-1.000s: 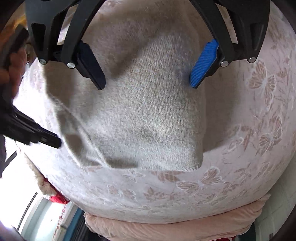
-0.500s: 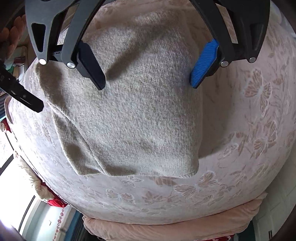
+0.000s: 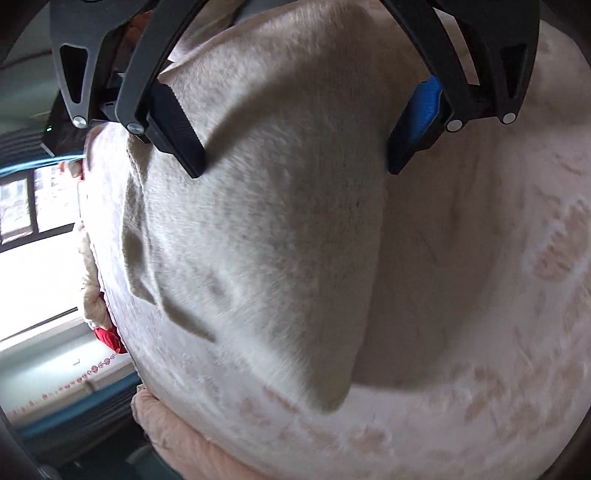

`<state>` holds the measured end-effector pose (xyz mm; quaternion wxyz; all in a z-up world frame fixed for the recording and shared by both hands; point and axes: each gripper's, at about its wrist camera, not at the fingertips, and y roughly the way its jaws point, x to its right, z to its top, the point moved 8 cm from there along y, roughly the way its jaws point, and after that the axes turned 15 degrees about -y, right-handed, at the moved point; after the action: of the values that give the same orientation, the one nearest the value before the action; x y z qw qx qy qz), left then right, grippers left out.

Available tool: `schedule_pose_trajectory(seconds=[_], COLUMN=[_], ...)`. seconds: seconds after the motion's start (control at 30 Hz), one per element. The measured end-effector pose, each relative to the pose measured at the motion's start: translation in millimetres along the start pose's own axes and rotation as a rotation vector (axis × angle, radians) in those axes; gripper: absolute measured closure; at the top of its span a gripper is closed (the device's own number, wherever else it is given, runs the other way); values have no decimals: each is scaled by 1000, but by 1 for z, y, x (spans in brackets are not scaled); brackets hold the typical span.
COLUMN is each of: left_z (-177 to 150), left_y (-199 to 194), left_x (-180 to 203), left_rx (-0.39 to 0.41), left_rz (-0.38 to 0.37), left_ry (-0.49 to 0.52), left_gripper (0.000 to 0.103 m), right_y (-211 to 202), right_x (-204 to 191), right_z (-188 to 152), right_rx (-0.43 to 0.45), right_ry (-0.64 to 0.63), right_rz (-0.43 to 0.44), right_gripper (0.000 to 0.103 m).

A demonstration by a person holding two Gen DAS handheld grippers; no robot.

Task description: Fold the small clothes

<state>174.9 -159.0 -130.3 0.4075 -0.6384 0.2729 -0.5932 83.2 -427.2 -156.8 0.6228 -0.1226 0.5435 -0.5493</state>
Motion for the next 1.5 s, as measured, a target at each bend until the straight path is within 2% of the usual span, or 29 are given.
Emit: schedule_pose_trajectory(seconds=[0.07, 0.17, 0.33, 0.37, 0.4, 0.43, 0.47, 0.5, 0.6, 0.83, 1.03, 1.2, 1.3, 1.5], left_z=[0, 0, 0, 0, -2, -4, -4, -9, -22, -66, -99, -115, -117, -116], left_y=[14, 20, 27, 26, 24, 20, 19, 12, -7, -66, -121, -173, -211, -308], left_x=[-3, 5, 15, 18, 21, 28, 35, 44, 63, 91, 107, 125, 138, 158], left_rx=[-39, -10, 19, 20, 16, 28, 35, 50, 76, 117, 158, 236, 294, 473], left_rz=[-28, -33, 41, 48, 52, 64, 77, 104, 145, 158, 104, 31, -20, -133], left_ry=[-43, -29, -10, -5, 11, 41, 65, 122, 215, 349, 422, 469, 489, 560], left_gripper=[5, 5, 5, 5, 8, 13, 23, 34, 48, 50, 50, 50, 50, 50], right_y=[5, 14, 27, 27, 27, 26, 20, 15, -5, -79, -153, -205, -238, -297], right_x=[-3, -11, -19, -19, -19, -20, -23, -26, -44, -86, -114, -156, -188, -256], right_z=[5, 11, 22, 23, 23, 23, 24, 24, 20, -8, -27, -27, -23, -6], right_rx=[11, 17, 32, 34, 30, 27, 41, 51, 73, 145, 241, 352, 432, 591], right_ry=[6, 12, 48, 55, 56, 55, 59, 49, -3, -69, -113, -202, -268, -387], right_rz=[28, 68, 91, 88, 74, 66, 71, 58, -5, -51, -69, -94, -94, -48], right_gripper=[17, 16, 14, 20, 41, 52, 64, 68, 70, 70, 70, 70, 69, 69])
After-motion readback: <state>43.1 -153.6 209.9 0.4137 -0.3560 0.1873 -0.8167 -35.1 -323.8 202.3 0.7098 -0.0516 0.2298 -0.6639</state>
